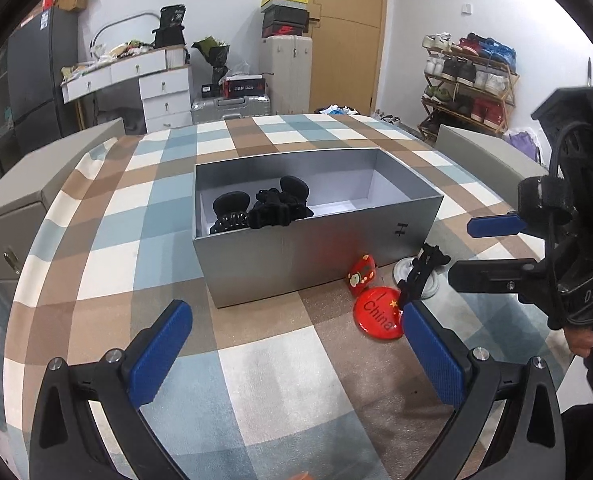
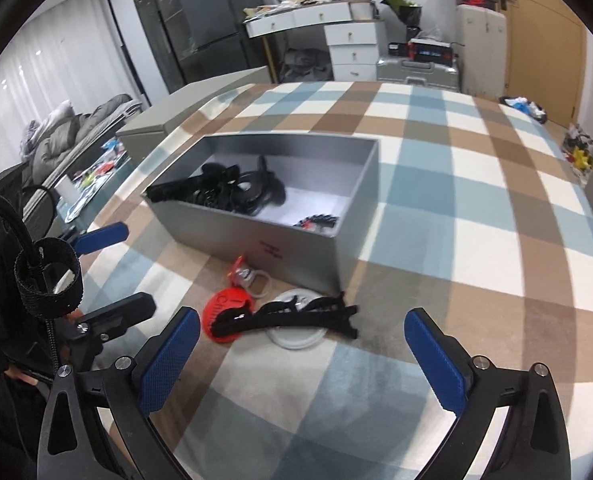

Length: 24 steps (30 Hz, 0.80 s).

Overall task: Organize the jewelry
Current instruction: 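Grasp the long black claw clip on the table with the right gripper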

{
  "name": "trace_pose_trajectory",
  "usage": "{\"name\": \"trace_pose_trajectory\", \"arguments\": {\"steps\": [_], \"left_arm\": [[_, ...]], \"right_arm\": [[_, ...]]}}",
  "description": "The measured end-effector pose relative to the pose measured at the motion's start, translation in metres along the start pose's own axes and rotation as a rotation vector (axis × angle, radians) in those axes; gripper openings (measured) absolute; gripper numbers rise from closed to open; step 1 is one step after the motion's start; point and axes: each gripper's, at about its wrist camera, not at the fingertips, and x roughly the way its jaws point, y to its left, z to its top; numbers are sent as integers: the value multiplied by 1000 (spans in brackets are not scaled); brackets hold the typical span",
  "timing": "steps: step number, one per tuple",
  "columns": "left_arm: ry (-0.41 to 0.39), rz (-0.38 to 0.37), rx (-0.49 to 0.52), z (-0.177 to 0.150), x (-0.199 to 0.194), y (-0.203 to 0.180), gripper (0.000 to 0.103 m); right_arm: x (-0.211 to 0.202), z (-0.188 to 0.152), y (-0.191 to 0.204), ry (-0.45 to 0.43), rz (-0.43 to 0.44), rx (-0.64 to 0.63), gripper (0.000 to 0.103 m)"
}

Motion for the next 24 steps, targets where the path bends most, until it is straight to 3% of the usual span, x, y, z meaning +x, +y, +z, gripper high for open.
{"name": "trace_pose_trajectory", "arguments": {"steps": [4, 12, 24], "left_arm": [[10, -31, -1, -4, -1, 3, 102], [22, -34, -8, -8, -3, 6, 102], [40, -100, -37, -9, -3, 9, 102]], "right_arm": [[6, -1, 2, 18, 33, 4, 103], [16, -3, 10, 47, 13, -16, 103], [29, -3, 12, 71, 7, 6, 103]]}}
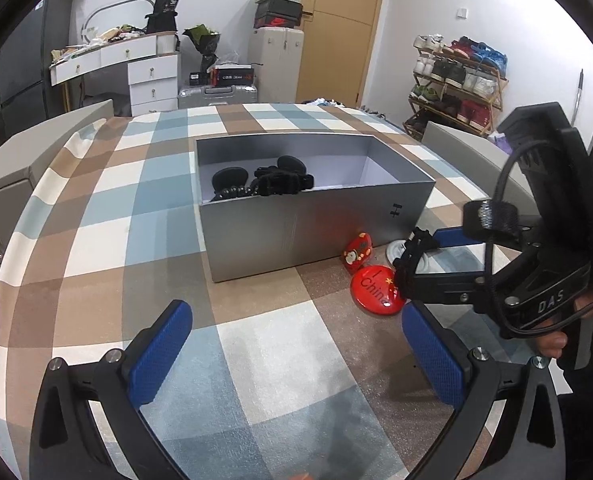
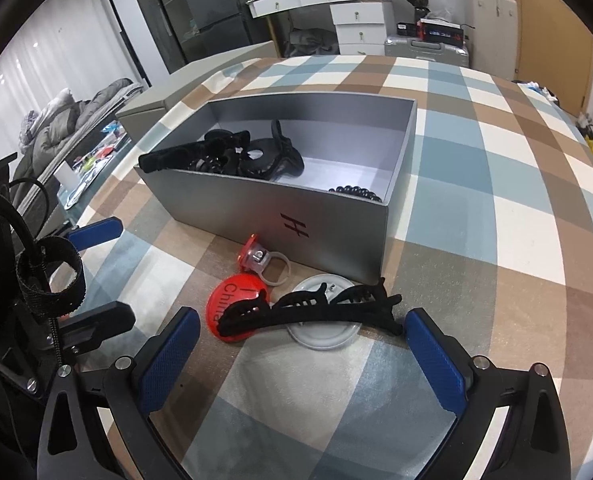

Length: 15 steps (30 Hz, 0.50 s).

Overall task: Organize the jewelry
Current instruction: 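Grasp the long black claw clip on the table with the right gripper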

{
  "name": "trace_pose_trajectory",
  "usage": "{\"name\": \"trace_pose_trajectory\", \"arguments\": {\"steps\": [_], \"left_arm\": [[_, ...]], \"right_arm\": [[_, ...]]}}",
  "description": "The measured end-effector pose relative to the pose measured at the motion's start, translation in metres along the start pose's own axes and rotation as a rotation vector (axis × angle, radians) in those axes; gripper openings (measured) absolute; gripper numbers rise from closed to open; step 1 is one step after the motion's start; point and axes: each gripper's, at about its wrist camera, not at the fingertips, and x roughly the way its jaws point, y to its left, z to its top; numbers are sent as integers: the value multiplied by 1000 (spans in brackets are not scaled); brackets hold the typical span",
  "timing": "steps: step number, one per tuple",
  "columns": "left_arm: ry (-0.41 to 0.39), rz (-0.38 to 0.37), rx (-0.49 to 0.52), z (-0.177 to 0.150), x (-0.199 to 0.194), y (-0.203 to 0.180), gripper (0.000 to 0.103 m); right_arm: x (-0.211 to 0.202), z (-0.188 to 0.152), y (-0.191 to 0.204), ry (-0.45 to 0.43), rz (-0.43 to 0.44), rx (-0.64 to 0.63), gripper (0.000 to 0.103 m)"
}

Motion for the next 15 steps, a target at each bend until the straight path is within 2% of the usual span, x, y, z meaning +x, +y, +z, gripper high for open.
{"name": "trace_pose_trajectory", "arguments": {"steps": [8, 15], "left_arm": [[-1, 9, 45, -2, -1, -8, 102], [-3, 19, 28, -2, -1, -4, 102]], "right_arm": [[2, 2, 2, -9, -10, 3, 103], [5, 1, 7, -4, -46, -39, 103]]}}
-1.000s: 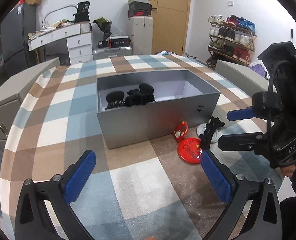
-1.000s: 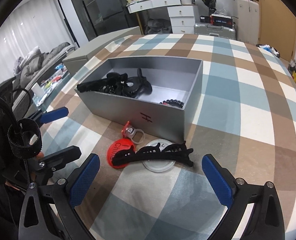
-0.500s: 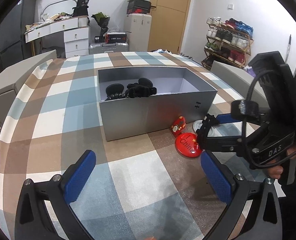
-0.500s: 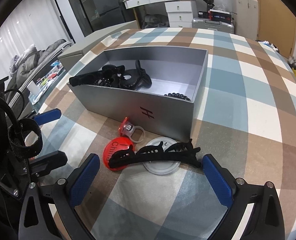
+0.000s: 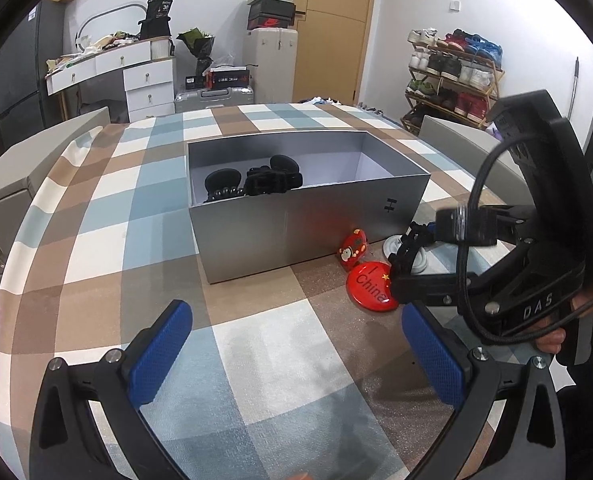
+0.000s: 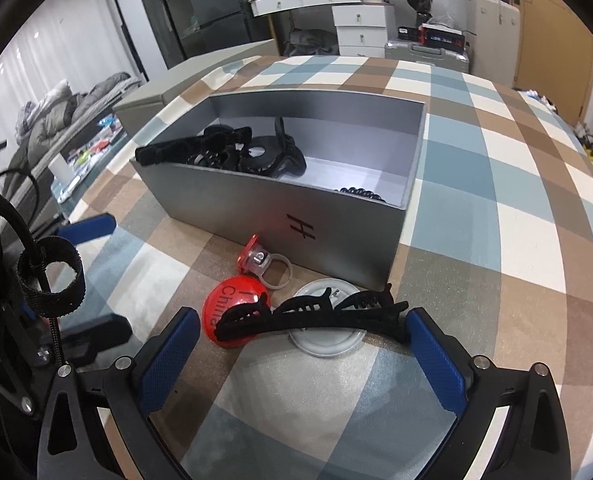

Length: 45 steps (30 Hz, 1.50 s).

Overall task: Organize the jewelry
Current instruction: 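Grasp the long black claw clip on the table with the right gripper, then grasp the red 'China' badge with the left gripper while the right gripper holds the long clip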

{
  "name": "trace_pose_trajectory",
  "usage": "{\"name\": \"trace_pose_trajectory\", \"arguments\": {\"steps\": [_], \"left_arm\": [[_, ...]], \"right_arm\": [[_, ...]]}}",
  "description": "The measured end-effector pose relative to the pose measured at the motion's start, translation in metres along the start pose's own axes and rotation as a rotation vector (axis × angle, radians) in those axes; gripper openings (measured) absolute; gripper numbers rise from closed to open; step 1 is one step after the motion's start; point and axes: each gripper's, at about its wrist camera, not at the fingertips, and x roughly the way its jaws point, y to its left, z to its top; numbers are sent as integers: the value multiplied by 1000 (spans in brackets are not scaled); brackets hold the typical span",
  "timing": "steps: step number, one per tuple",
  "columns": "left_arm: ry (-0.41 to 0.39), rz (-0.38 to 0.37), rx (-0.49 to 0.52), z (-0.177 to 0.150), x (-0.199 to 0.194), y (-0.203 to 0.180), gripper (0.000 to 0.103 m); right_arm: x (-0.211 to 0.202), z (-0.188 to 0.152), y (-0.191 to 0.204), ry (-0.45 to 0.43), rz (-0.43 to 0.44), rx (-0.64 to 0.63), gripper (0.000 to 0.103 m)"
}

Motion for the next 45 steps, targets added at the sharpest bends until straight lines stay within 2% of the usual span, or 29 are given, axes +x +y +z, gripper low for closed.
{"name": "trace_pose_trajectory", "arguments": {"steps": [10, 14, 27, 35, 37, 38, 40, 42, 44, 45], "left_arm": [[11, -6, -18, 2, 2, 4, 102], [14, -11, -28, 2, 3, 5, 102], [31, -6, -35, 3, 5, 4, 102], [67, 72, 35, 7, 11, -9, 102], [71, 44, 50, 7, 12, -14, 102], [79, 26, 58, 7, 13, -15, 99], [90, 17, 73, 7, 15, -20, 87], [125, 0, 93, 6, 22, -24, 68], [149, -16, 102, 6, 28, -28, 60], [156, -16, 107, 7, 29, -30, 60]], "right_arm": [[2, -2, 3, 5, -26, -45, 103], [0, -1, 1, 1, -29, -42, 94], [-28, 3, -13, -57, 80, 12, 94], [-44, 6, -24, -91, 97, 50, 94], [-47, 6, -26, -98, 98, 54, 94], [-49, 6, -27, -104, 99, 58, 94], [-53, 6, -30, -108, 98, 62, 94], [-55, 6, -32, -111, 102, 67, 94], [-57, 6, -34, -116, 109, 73, 94], [-58, 6, -35, -119, 110, 75, 94]]}}
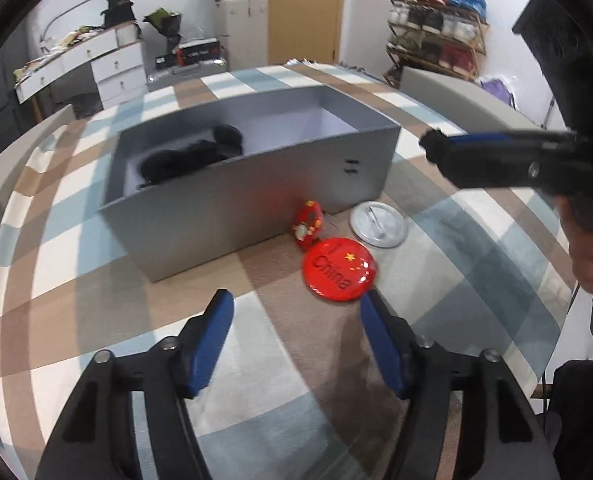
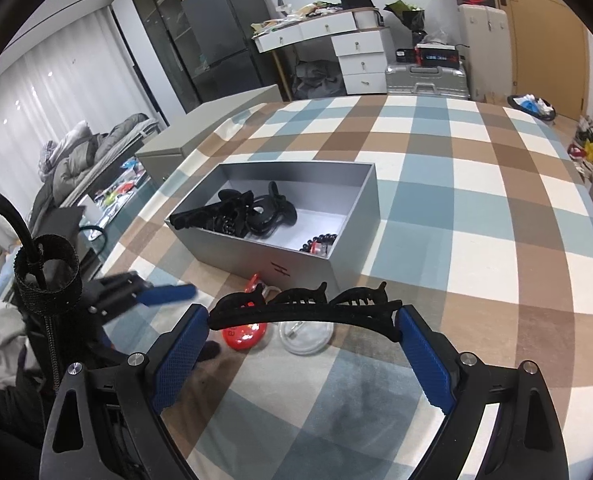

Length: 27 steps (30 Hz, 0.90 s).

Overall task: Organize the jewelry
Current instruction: 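Grasp the red 'China' badge with the left gripper while the right gripper holds the long clip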

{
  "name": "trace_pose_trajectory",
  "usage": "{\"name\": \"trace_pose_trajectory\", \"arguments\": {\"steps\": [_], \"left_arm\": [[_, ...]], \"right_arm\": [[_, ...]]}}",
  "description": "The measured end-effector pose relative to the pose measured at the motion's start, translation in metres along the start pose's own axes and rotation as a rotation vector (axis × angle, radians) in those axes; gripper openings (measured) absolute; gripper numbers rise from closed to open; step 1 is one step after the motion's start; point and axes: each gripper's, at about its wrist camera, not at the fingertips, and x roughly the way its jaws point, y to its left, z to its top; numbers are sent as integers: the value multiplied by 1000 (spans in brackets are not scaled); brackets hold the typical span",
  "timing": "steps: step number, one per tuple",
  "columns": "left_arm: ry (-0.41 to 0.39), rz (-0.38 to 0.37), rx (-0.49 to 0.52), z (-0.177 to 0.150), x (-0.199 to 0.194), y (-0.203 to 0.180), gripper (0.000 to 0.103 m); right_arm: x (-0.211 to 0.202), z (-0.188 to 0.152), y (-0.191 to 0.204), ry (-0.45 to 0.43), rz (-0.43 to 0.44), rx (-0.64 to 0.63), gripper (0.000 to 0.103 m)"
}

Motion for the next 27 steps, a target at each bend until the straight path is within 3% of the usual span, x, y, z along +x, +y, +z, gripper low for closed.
{"name": "trace_pose_trajectory", "arguments": {"steps": [7, 9, 11, 24, 27], "left_arm": [[9, -36, 31, 6, 1, -9, 60], [18, -29, 51, 7, 4, -11, 45], [27, -34, 53, 9, 6, -11, 40], [14, -35, 71, 11, 8, -17, 40], [9, -31, 79, 11, 8, -20, 36]], "right_arm": [[-5, 1, -3, -16, 2, 14, 94], [-5, 1, -4, -14, 2, 18, 94], [-4, 0, -4, -12, 0, 19, 94], [-2, 0, 0, -5, 5, 9, 94], [-2, 0, 1, -3, 11, 7, 94]]}}
